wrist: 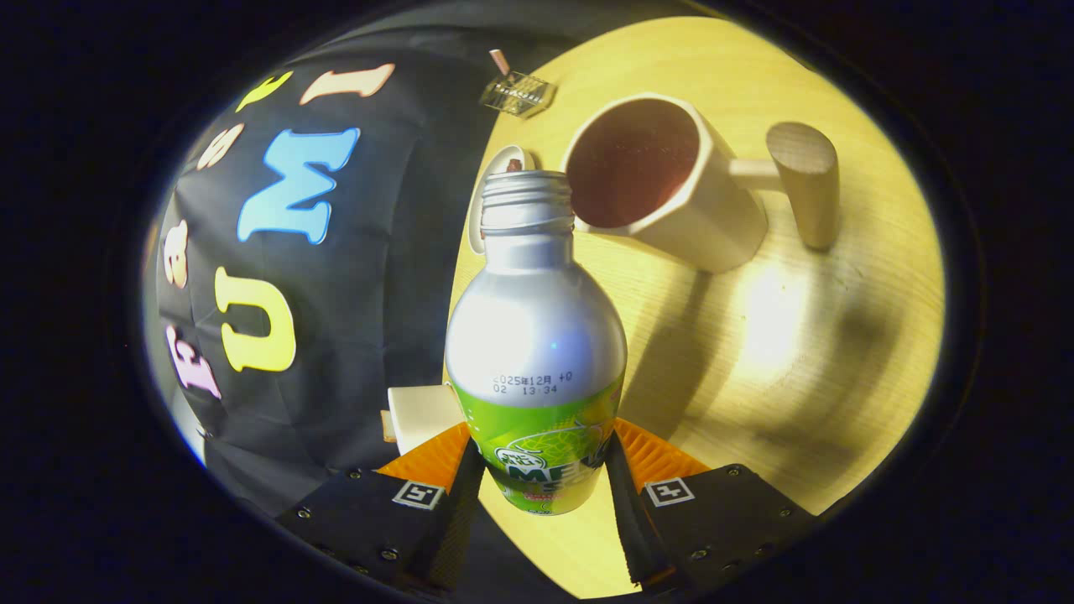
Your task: Take the bottle from table, then pour the juice into the cup, finally place the bottle on the coaster
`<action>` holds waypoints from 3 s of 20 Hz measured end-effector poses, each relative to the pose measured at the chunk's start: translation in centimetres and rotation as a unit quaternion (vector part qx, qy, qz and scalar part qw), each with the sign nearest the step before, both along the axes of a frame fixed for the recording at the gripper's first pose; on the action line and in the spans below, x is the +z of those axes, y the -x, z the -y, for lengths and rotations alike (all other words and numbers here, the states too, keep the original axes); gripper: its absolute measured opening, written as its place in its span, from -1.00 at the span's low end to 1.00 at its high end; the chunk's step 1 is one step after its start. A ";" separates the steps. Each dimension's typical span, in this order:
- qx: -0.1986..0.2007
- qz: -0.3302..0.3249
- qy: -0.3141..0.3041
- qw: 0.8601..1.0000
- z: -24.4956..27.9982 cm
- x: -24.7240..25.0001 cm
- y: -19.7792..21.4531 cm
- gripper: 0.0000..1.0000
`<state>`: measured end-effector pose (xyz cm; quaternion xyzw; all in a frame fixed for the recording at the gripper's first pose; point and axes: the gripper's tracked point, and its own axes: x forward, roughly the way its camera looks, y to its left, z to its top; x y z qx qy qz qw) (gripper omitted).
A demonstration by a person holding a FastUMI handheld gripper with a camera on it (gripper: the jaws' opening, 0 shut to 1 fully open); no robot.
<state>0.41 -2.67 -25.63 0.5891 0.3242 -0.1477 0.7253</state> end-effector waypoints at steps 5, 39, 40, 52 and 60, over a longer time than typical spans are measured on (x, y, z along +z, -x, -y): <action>0.025 0.005 0.083 0.996 0.2 -0.7 -0.5 0.44; 0.102 0.028 0.495 0.862 2.0 -2.2 -12.2 0.45; 0.103 0.024 0.500 0.860 2.2 -2.5 -12.5 0.45; 0.140 0.062 0.526 0.837 1.2 -3.4 -14.8 0.56; 0.154 0.066 0.523 0.836 0.5 -3.1 -14.1 0.99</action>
